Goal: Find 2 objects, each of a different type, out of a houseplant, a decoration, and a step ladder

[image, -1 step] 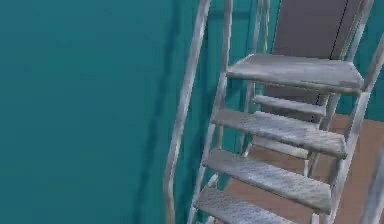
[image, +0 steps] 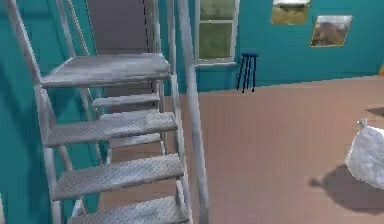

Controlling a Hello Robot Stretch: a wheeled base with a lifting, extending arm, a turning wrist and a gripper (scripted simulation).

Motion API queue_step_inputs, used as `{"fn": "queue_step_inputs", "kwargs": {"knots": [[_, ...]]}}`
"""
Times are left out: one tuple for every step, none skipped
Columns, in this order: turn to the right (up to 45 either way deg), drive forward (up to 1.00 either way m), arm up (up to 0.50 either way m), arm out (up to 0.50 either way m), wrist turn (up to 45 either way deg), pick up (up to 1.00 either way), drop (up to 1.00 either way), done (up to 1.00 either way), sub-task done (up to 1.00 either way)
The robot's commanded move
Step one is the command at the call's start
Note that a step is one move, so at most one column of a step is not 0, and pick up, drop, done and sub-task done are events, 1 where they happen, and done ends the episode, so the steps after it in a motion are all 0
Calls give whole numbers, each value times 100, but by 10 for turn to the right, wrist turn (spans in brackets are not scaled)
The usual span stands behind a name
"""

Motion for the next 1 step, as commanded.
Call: {"fn": "queue_step_inputs", "kwargs": {"knots": [[450,0,0,0,0,0,0,0,0]]}}
